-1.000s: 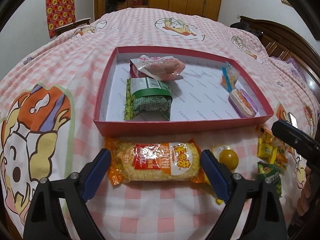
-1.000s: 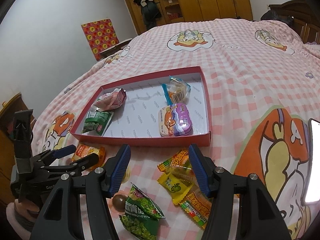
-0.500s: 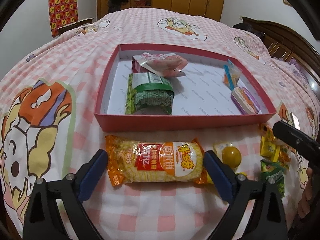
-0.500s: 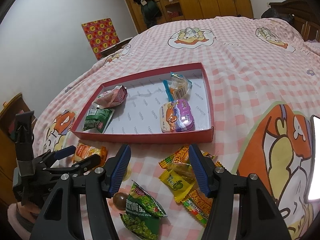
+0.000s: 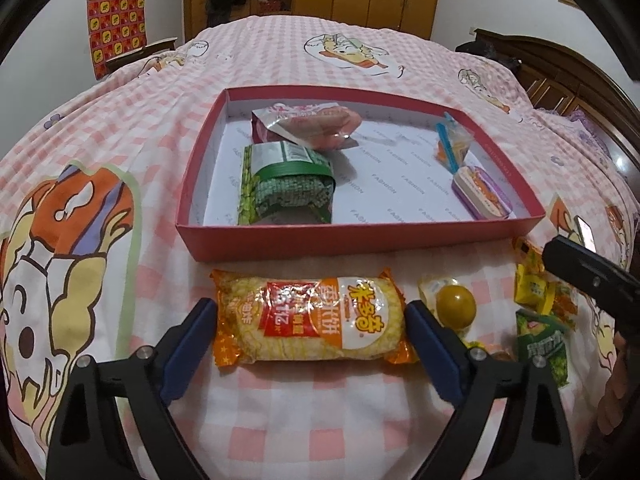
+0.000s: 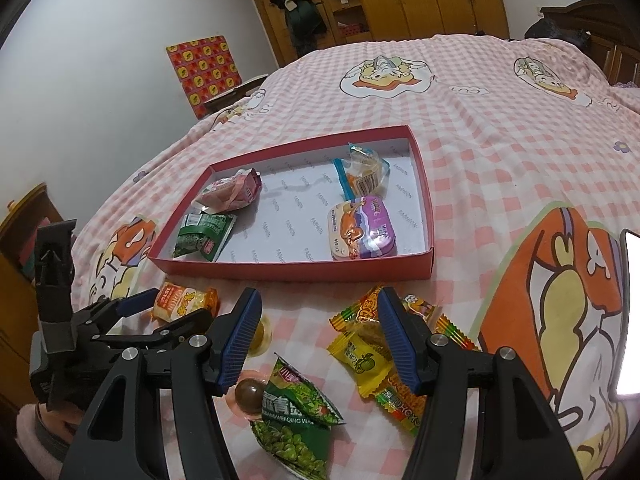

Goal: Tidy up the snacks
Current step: 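Grasp the orange bread bag with the left gripper while the right grasps the jelly cup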

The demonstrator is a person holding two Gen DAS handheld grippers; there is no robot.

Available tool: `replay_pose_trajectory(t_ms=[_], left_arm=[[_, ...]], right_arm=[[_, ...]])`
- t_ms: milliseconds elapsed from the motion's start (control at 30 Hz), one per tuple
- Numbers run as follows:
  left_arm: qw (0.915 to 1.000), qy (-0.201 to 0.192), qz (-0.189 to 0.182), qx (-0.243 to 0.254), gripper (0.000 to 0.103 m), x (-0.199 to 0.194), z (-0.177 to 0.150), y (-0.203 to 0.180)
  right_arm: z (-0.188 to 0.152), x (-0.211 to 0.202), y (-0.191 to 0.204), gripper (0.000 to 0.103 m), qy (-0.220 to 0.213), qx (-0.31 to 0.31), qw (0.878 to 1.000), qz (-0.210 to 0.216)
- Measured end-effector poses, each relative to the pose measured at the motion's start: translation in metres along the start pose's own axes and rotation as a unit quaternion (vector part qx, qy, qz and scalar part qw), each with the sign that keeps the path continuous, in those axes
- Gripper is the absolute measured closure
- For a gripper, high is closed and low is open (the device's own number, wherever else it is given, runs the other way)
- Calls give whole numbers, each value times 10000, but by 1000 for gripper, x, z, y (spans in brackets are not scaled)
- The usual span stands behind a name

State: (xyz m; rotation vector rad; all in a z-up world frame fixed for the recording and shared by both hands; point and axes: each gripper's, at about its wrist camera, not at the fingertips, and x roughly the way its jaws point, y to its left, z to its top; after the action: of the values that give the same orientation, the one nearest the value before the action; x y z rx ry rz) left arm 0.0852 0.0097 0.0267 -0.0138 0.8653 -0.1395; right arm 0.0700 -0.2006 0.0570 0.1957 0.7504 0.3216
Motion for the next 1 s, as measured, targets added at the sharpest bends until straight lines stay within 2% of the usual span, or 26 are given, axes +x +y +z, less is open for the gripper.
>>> replay_pose_trajectory(t_ms=[200,567,700,833,1000], left_arm=[[9997,-204,91,-62,7,-18,-1,6],[9987,-160,206,-443,7,-25,-4,28],[9984,-155,206,-497,7,-24,-6,32],[9985,-130,193,-486,7,-21,-8,32],[9987,-137,184,-456,7,-20,-10,32]], right_arm=[[-2,-1,5,41,29,-51,10000,2],[-10,6,29,42,267,-178,9991,261],[-12,12,42,60,361,-350,9982,313],[-14,22,54,68,501,-490,9970,340],[-16,39,59,73,700,-552,9959,127]])
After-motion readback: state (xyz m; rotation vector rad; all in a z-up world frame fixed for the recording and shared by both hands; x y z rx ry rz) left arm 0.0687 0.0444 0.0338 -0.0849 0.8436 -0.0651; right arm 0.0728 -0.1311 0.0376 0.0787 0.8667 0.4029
